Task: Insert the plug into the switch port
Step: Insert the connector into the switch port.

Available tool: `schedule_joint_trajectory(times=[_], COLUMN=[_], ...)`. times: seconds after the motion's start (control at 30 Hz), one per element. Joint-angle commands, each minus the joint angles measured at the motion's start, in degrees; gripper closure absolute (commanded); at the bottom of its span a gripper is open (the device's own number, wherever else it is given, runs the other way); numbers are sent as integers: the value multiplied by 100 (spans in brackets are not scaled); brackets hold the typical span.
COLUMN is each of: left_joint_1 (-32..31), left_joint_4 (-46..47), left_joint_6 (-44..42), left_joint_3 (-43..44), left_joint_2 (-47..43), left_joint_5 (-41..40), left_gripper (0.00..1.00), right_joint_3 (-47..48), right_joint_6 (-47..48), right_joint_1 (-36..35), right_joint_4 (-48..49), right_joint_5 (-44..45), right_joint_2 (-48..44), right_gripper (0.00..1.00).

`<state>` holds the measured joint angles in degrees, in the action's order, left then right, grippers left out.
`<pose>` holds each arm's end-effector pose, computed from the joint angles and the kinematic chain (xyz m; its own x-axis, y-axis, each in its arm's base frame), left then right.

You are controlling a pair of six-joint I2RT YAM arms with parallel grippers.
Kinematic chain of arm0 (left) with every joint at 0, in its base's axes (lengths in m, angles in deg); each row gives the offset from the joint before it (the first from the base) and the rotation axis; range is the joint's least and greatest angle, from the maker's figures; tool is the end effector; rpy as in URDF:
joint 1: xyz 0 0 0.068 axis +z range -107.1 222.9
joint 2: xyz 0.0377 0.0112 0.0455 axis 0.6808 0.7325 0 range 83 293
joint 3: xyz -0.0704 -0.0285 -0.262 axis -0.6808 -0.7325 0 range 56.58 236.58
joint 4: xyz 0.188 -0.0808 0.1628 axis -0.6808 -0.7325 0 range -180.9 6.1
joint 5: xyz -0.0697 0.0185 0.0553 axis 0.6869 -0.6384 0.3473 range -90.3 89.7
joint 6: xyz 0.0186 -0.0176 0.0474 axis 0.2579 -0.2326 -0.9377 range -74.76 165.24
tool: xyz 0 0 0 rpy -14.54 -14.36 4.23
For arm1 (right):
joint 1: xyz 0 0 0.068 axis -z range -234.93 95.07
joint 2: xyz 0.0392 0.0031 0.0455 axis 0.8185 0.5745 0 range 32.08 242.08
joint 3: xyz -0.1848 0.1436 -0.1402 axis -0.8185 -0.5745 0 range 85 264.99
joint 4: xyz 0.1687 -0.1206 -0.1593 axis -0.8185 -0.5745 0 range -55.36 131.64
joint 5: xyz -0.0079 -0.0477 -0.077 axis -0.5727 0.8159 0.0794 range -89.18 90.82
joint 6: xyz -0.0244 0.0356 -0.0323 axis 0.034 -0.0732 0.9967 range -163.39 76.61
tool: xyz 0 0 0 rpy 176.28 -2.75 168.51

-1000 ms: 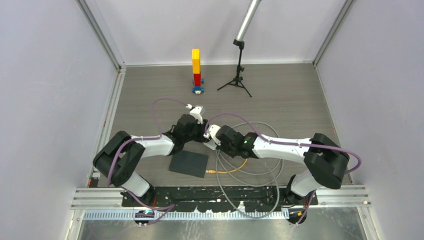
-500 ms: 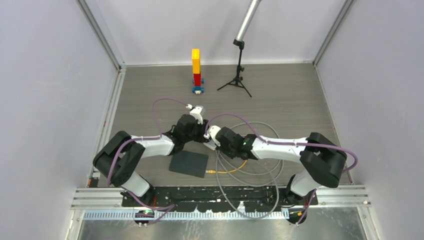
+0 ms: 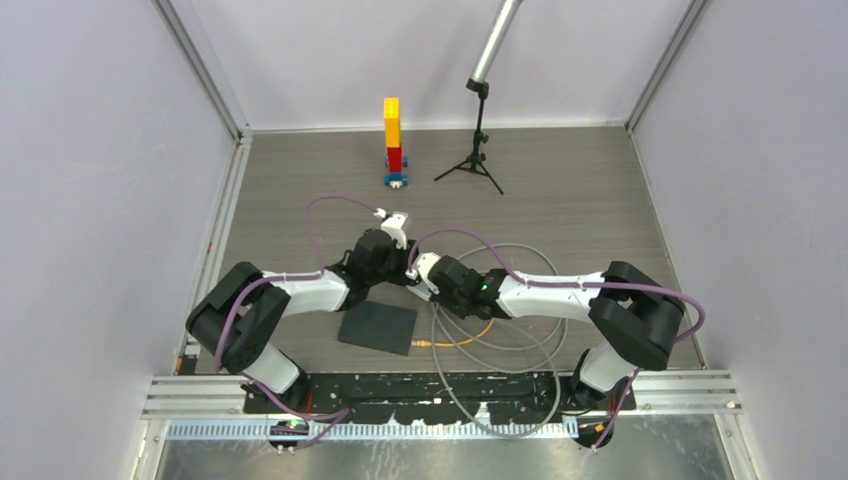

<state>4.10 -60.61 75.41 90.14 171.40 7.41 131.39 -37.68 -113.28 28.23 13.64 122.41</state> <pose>0.2275 -0.1892 0.1545 -0.7094 -0.0686 -0.7015 0.4089 0.7705 -0.4889 0.1633 0.2498 0.1592 -0.3634 -0.7742 -0.5183 -0.8072 0.5394 -0.2397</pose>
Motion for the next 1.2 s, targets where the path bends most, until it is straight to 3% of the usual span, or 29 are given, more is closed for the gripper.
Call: schedule_joint_trajectory(times=[0.0,0.5,1.17], left_joint_1=[-323,-535,-681], left_joint_4=[-82,-263,-109], left_joint_6=[-31,-248,-160], left_joint_3=[143,195,143], left_joint_2=[74,-25,58], left_joint_5=[643,460,566], left_gripper=[59,59,63], right_joint_3=[356,690,611], right_joint_6=[-40,-35,-205], right_joint_1=[-41,-44,-37], right_joint_4=[704,523,1300], right_joint_5=[-77,-97,219], right_joint_2=[-76,-148,-255], right_gripper=[99,99,100])
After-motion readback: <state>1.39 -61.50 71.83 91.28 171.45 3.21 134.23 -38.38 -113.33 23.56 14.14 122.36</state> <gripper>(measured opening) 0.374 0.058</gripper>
